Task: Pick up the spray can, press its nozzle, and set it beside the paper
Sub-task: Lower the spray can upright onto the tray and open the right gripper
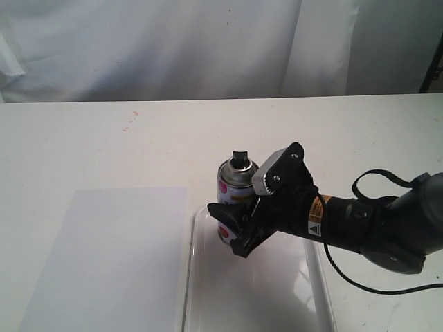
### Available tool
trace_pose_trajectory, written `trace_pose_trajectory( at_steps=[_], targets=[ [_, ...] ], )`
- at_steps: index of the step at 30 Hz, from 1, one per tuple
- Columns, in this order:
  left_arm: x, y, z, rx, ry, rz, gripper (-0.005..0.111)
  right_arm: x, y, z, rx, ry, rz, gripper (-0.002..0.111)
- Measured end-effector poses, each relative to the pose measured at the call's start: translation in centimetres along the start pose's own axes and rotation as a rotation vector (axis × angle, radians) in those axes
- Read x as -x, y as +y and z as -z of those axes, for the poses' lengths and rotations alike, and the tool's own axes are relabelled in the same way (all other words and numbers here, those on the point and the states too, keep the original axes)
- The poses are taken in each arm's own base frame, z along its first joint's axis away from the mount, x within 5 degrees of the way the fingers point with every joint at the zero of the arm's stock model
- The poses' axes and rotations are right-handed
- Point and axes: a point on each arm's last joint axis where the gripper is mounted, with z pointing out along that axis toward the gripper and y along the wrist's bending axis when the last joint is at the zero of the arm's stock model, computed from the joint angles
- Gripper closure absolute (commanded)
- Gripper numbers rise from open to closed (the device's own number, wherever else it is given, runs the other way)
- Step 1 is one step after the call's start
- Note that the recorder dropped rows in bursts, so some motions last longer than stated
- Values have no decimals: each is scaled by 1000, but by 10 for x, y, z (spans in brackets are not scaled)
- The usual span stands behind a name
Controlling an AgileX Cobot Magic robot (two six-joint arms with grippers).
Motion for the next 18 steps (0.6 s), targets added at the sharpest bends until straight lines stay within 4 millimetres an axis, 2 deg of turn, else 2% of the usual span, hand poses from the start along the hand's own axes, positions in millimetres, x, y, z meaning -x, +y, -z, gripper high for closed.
trace_pose_trajectory(
  at_steps=[6,11,14,16,18],
  targets=[
    [-1,1,0,10,10,-18,107,-11,0,-4,11,19,-17,108],
    [-1,1,0,7,12,-18,107,-12,1,-4,14,18,-10,107],
    [-1,1,0,8,13,-19,107,-12,1,-4,14,18,-4,98],
    [-1,1,0,8,13,-19,107,-12,1,-5,14,17,-4,87],
    [-1,1,0,9,14,-20,107,-12,1,-5,14,17,-4,71]
  ],
)
